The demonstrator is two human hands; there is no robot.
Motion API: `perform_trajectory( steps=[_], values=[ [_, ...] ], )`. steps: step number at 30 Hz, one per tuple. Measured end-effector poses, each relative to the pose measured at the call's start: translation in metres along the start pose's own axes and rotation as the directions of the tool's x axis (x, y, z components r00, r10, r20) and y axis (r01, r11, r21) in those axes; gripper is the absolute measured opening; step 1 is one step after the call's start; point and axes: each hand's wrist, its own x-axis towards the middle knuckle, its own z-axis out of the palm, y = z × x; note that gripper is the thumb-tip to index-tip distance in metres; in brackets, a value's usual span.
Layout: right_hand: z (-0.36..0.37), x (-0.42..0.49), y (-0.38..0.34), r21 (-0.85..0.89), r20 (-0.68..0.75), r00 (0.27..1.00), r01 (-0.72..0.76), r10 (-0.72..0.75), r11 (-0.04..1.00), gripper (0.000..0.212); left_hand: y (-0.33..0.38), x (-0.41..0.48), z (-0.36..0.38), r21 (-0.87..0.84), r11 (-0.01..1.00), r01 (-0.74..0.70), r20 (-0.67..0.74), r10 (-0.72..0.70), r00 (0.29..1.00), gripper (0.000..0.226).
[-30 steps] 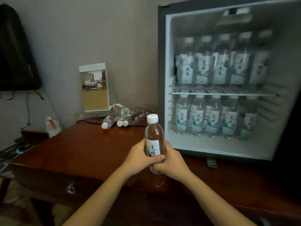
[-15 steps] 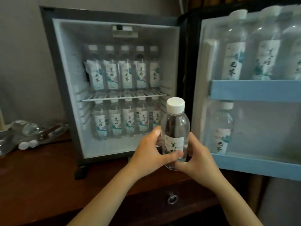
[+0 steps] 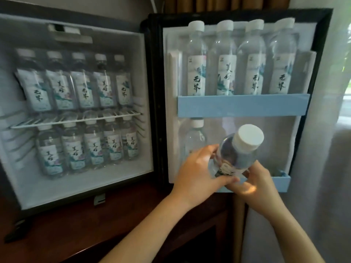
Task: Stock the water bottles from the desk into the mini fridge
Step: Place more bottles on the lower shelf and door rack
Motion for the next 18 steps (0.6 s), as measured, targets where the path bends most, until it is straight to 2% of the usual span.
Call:
perform_trajectory(
  steps=[7, 13, 18],
  values=[
    [-0.008, 0.024, 0.009, -0.037, 0.037, 0.994, -0.100, 0.102, 0.994, 0.048, 0.007, 0.014, 0.011, -0.007, 0.999, -0.039, -0.162, 0.037, 0.986, 0.062],
    [-0.001, 0.034, 0.023, -0.147, 0.155, 0.972, -0.152, 0.175, 0.977, 0.051, 0.005, 0.021, 0.005, 0.165, 0.982, -0.086, -0.161, 0.113, 0.980, 0.066],
    [0.005, 0.036, 0.028, -0.220, 0.204, 0.951, -0.189, 0.234, 0.957, 0.057, 0.001, 0.023, 0.003, 0.234, 0.966, -0.107, -0.135, 0.141, 0.981, 0.069]
  ],
)
